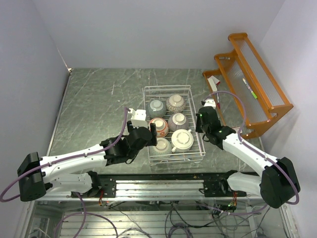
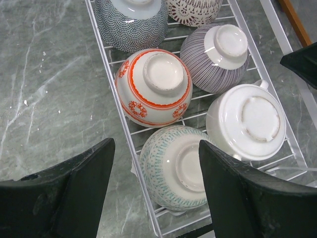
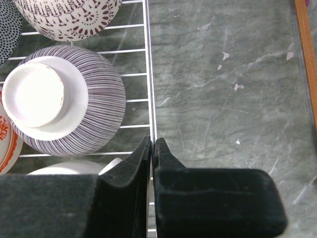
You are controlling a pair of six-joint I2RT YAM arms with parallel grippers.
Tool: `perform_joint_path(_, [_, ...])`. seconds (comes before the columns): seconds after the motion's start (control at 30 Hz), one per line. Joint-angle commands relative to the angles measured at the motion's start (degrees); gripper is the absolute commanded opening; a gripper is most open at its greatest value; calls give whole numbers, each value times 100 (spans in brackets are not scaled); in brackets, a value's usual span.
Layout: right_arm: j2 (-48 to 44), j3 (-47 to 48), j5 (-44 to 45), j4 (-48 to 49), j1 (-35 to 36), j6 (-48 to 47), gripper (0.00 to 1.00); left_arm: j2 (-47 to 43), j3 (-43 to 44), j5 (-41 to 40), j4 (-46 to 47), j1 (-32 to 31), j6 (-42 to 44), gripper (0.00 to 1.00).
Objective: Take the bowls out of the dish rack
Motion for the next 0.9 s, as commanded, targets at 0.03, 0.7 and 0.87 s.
perform_joint_path(0.03, [155,133,-386,173,-7,190,0,-146,134,-67,120,-27,-19,79])
perform_joint_path(0.7, [755,526,-215,399,533,835,0,-532,27,-143,-26,-28,-65,79])
perform_joint_path(0.87, [944,636,-151,452,674,1188,0,-585,2,-139,-34,-27,-97,79])
